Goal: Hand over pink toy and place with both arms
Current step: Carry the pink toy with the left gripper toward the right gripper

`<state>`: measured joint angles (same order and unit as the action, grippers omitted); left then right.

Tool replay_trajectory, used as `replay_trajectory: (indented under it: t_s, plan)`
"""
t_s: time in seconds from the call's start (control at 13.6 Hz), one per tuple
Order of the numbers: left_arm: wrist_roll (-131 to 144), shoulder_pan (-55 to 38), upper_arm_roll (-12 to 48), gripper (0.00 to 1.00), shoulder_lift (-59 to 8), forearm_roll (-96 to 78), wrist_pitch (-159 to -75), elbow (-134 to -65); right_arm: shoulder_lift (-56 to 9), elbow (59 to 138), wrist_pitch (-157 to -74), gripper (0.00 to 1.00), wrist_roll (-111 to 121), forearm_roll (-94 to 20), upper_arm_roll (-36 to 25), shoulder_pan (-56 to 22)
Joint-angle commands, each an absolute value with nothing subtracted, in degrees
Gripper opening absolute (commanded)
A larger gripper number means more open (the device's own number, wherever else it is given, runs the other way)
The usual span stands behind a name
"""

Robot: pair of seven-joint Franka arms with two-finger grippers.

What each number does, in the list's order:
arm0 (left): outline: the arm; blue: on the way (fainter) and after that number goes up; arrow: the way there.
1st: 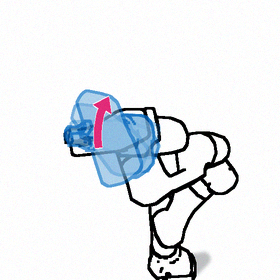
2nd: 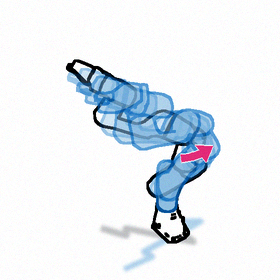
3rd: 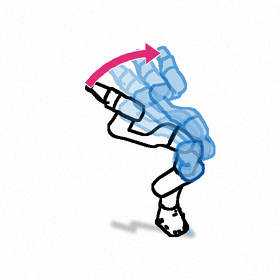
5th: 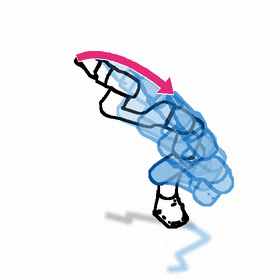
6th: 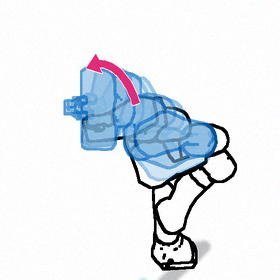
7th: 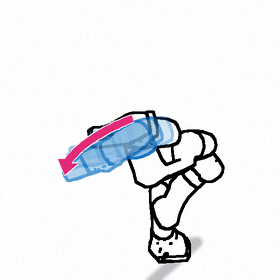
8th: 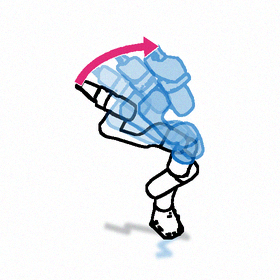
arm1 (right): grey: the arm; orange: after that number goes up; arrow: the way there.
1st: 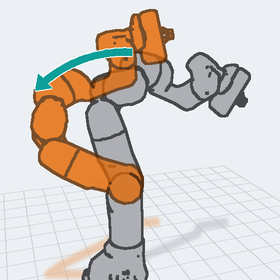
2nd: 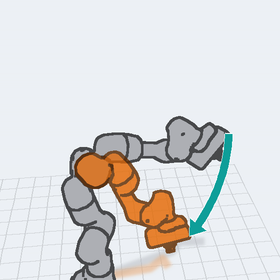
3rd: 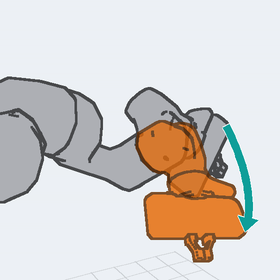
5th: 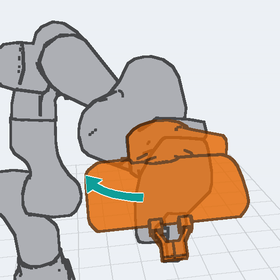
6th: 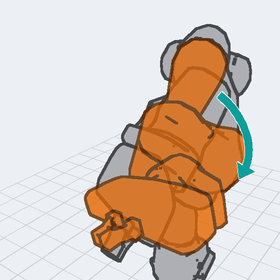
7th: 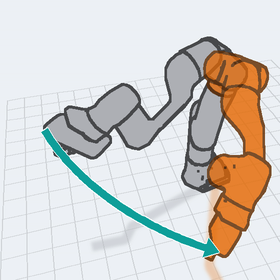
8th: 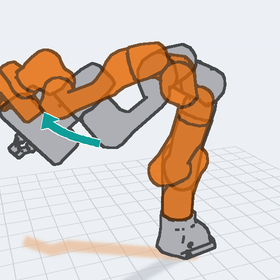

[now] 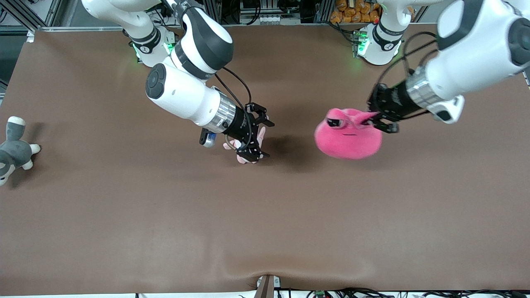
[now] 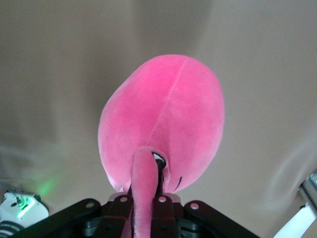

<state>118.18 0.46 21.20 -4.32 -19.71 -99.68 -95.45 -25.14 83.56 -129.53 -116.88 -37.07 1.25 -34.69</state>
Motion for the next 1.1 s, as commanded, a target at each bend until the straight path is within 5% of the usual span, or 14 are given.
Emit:
replay_trajectory:
  t_s: [0.0,0.22,0.66,1.03]
  plan:
    - [122.4,0.7,25.7,0.00,-5.4,-20.3,-99.1,-91.2,-25.0,82.9,-128.3,1.00,-117.5,-38.2,1.3,-34.4]
    - [127.0,-0.2,30.5,0.00,-5.5,-19.5,-99.3,-88.7,-24.3,82.8,-117.7,1.00,-117.2,-37.8,1.1,-34.2]
    - [132.8,-0.8,30.7,0.00,-7.6,-20.1,-102.0,-88.5,-21.5,81.7,-90.5,1.00,-113.8,-39.5,1.4,-29.0]
    - [140.9,-8.6,30.5,0.00,-13.5,-16.4,-105.5,-84.6,-21.6,81.7,-101.8,1.00,-115.7,-55.2,1.2,-27.8]
